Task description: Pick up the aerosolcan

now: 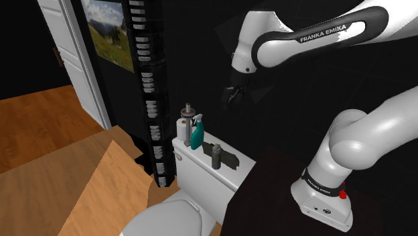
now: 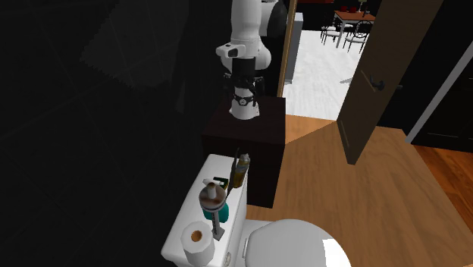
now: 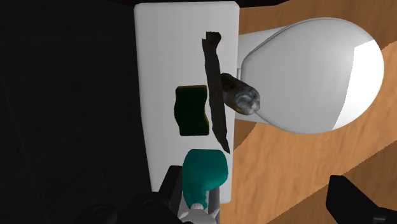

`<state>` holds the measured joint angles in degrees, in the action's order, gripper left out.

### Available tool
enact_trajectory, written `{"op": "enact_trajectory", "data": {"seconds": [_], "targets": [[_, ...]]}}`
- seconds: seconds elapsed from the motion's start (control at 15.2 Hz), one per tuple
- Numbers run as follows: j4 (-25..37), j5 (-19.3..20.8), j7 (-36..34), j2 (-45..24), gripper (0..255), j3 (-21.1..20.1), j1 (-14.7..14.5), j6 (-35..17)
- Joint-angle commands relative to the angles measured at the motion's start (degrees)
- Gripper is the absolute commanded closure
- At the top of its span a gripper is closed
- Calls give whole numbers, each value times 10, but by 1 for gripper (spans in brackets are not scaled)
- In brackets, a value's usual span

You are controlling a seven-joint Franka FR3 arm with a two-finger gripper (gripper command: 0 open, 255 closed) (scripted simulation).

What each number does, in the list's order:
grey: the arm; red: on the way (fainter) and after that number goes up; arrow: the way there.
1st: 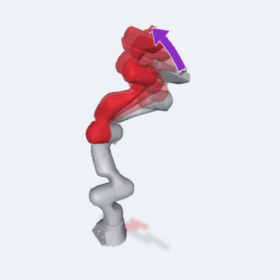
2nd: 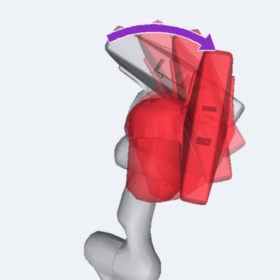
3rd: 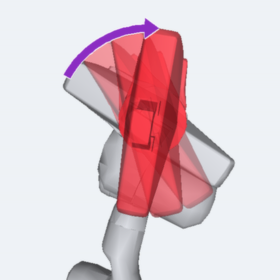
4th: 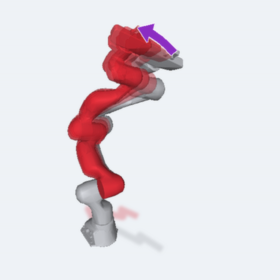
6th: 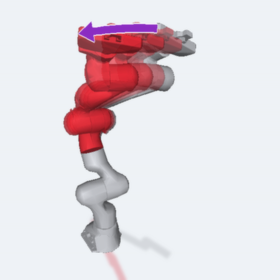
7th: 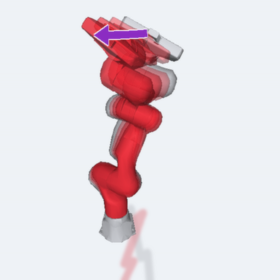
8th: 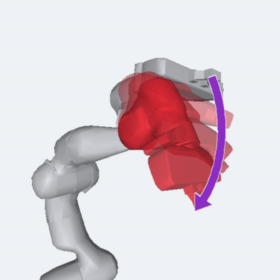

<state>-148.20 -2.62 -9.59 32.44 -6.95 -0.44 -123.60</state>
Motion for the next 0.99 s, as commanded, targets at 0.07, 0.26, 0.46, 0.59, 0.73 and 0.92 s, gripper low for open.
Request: {"op": "enact_trajectory", "data": {"seconds": [0.07,0.26,0.46,0.59,0.73,0.92], "targets": [[-18,4,-16,-45,0,-14,2,-51],[-30,13,-33,-100,0,-27,6,-105],[-35,28,-55,-161,0,-40,13,-158],[-35,43,-73,-205,0,-49,18,-192],[-32,64,-95,-251,0,-56,25,-225],[-21,109,-138,-324,0,-62,32,-270]]}}
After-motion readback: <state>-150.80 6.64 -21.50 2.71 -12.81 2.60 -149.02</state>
